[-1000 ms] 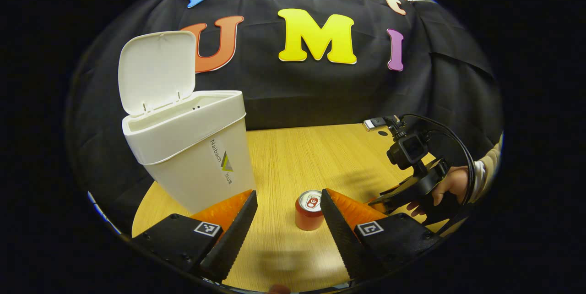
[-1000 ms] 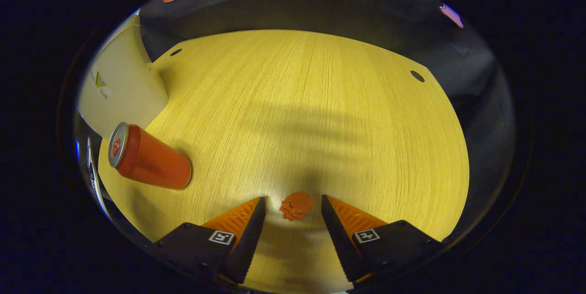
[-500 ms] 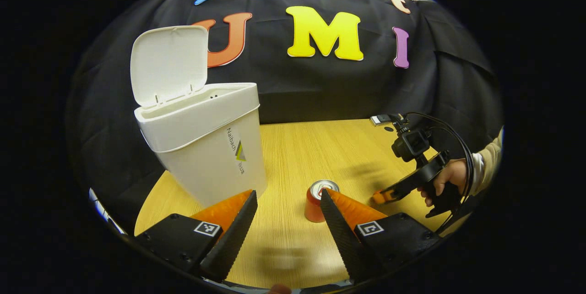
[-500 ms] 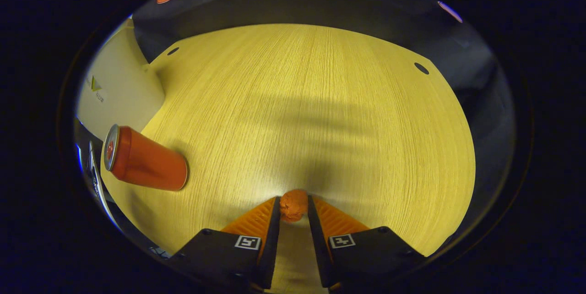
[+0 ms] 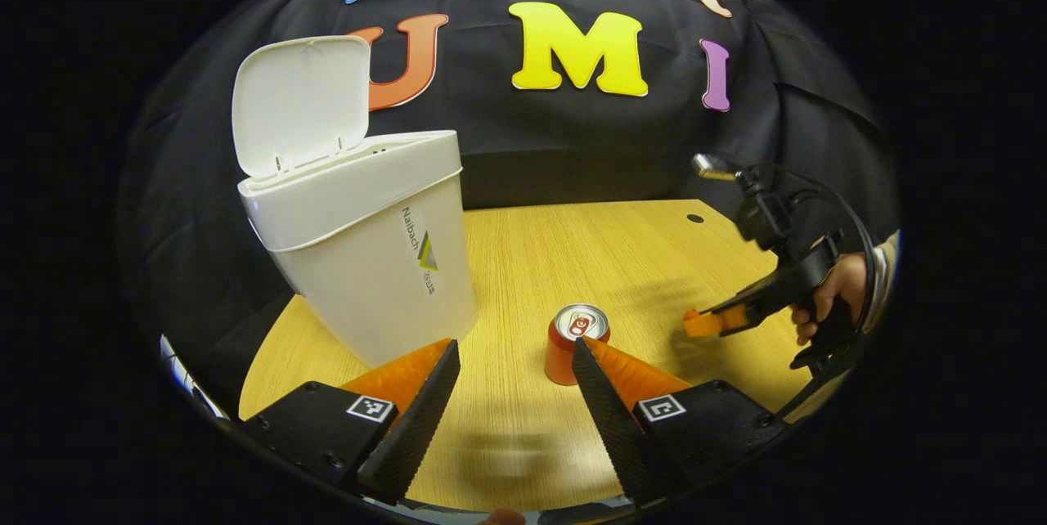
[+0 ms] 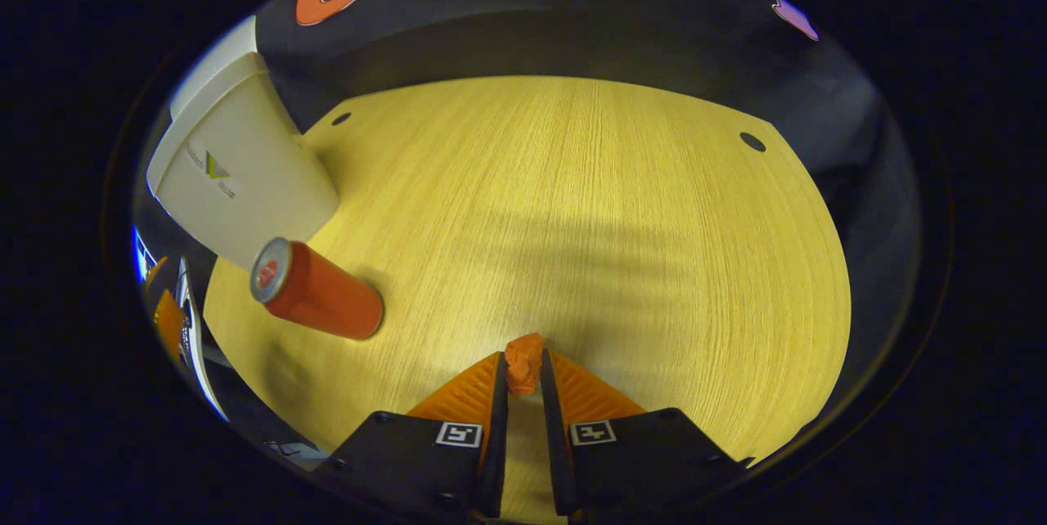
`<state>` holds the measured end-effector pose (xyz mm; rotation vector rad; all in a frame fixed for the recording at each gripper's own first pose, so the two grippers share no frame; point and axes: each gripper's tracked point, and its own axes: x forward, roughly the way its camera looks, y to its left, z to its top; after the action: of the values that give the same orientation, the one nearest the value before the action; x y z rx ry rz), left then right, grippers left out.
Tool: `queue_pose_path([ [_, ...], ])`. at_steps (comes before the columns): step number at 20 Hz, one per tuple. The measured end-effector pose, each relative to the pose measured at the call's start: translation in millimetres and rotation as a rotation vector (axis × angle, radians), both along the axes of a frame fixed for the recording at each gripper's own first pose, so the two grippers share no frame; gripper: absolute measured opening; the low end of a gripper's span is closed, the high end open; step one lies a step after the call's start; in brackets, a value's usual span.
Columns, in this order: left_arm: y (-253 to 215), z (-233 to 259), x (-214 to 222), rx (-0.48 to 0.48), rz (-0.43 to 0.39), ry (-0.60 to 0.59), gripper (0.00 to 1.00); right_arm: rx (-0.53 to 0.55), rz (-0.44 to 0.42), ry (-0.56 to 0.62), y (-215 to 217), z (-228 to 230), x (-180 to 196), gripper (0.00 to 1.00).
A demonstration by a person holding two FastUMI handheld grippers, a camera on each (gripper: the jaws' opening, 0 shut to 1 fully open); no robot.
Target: Press the lid of the desktop garbage bin to open it, pick up the crumpled paper on the desktop and throw it into the bin, then pick up the pop can on the desktop and drop it into the bin, and finally close the garbage bin lid.
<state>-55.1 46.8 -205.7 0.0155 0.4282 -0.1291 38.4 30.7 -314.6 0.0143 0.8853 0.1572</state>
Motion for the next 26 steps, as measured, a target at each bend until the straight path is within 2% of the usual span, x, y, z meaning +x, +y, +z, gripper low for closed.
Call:
queue_pose_path([
  [2,-6.0,-2.8,1.2,-0.018,-0.017,0.007,0.92,0.04,-0.005,-0.039,-0.5,29.2,-2.2,0.22],
  [6,-10.3,-7.3,5.5,-0.004,-0.031,0.014,0.93,0.069,-0.01,-0.116,-3.4,79.7,-7.1,0.24],
  [11,-12.5,-12.8,9.8,-0.007,-0.039,0.029,0.93,0.106,0.043,-0.244,24.1,159.3,-2.3,0.24],
  [19,4.2,-20.5,10.5,-0.009,-0.024,0.045,0.93,0.223,0.225,-0.436,123.1,284.5,14.6,0.24],
  [22,7.0,-24.0,9.3,-0.018,-0.035,0.052,0.93,0.251,0.301,-0.471,169.3,308.9,20.8,0.24],
  [26,11.4,-25.2,7.3,-0.027,-0.048,0.045,0.93,0.266,0.411,-0.479,237.1,319.3,29.5,0.24],
])
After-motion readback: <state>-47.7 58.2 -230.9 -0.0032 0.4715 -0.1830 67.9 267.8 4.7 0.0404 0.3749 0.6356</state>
